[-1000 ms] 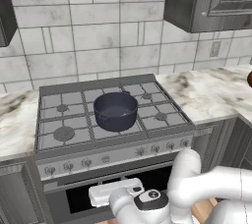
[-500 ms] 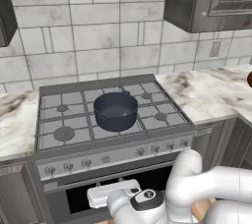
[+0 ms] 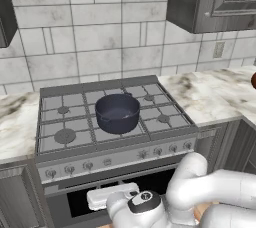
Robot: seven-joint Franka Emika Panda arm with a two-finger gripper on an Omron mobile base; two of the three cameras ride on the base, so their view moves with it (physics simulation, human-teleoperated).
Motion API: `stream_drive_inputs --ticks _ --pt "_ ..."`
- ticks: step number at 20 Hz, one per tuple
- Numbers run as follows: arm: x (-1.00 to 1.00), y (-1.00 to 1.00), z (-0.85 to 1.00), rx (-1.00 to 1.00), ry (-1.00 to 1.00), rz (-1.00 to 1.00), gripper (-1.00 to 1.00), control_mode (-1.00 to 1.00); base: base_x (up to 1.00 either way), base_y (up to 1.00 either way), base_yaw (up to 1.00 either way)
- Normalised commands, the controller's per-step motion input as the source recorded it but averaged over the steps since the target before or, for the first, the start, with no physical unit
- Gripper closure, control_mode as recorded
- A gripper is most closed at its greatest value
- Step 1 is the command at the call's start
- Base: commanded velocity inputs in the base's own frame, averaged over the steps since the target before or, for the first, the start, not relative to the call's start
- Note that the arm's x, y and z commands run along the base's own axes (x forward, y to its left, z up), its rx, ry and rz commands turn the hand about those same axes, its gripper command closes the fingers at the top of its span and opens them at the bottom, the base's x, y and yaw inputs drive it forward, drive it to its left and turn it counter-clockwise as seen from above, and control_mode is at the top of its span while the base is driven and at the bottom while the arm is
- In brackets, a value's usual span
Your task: Retrieve the frozen meat and place it in the pot on a burner. Then turn the burner on.
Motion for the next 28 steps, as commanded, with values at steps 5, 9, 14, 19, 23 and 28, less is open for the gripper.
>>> stream_drive_inputs --ticks 5,9,14,19,23,28 --pt "0.11 0.17 -0.16 0.00 0.00 -0.04 -1.00 -1.00 0.00 0.00 0.00" --pt "0.13 0.14 -0.16 0.00 0.00 -0.04 -1.00 -1.00 0.00 0.00 0.00" --pt "0.14 0.14 -0.13 0.00 0.00 -0.04 -1.00 -1.00 0.00 0.00 0.00" --pt "0.15 0.12 -0.12 0.00 0.00 -0.04 -1.00 -1.00 0.00 0.00 0.00" --pt "0.20 0.00 -0.17 0.00 -0.02 0.00 -1.00 -1.00 0.00 0.00 0.00" --pt "0.06 0.00 -0.12 0.00 0.00 0.00 -1.00 -1.00 0.00 0.00 0.00"
